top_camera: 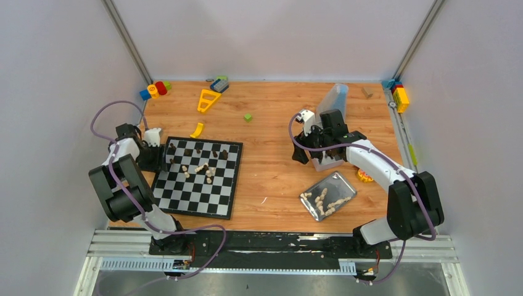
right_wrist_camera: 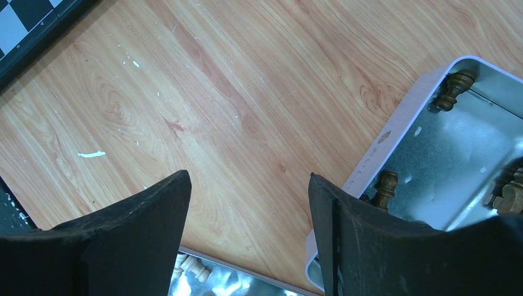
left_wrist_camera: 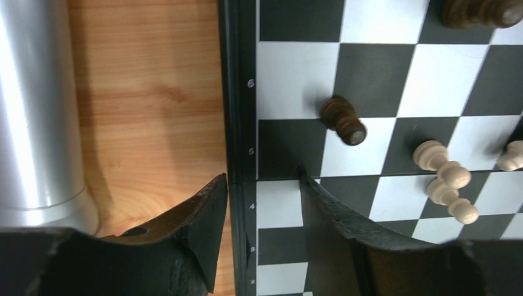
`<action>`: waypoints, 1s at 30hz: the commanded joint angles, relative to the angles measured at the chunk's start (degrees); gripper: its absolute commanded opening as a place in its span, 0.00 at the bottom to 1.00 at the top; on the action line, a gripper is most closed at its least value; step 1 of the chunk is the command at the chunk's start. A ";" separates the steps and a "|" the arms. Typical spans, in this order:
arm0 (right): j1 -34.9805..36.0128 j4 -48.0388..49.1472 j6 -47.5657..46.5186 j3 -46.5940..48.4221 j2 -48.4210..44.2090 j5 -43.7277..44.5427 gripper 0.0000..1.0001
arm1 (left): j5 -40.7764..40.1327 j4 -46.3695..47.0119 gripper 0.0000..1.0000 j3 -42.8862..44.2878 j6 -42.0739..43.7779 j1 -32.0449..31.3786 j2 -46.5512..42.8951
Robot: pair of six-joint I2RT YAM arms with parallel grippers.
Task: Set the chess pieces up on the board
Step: Move the chessboard to the center of the board.
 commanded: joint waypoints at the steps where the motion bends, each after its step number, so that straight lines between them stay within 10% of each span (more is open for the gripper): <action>1: 0.28 1.41 -1.01 -0.33 0.10 -0.43 0.71 | 3.00 -0.05 0.53 1.20 2.34 0.12 1.70; 30: 0.33 1.44 -2.42 0.02 1.75 0.61 0.71 | 12.71 0.86 0.34 -0.13 -13.69 -23.69 -2.54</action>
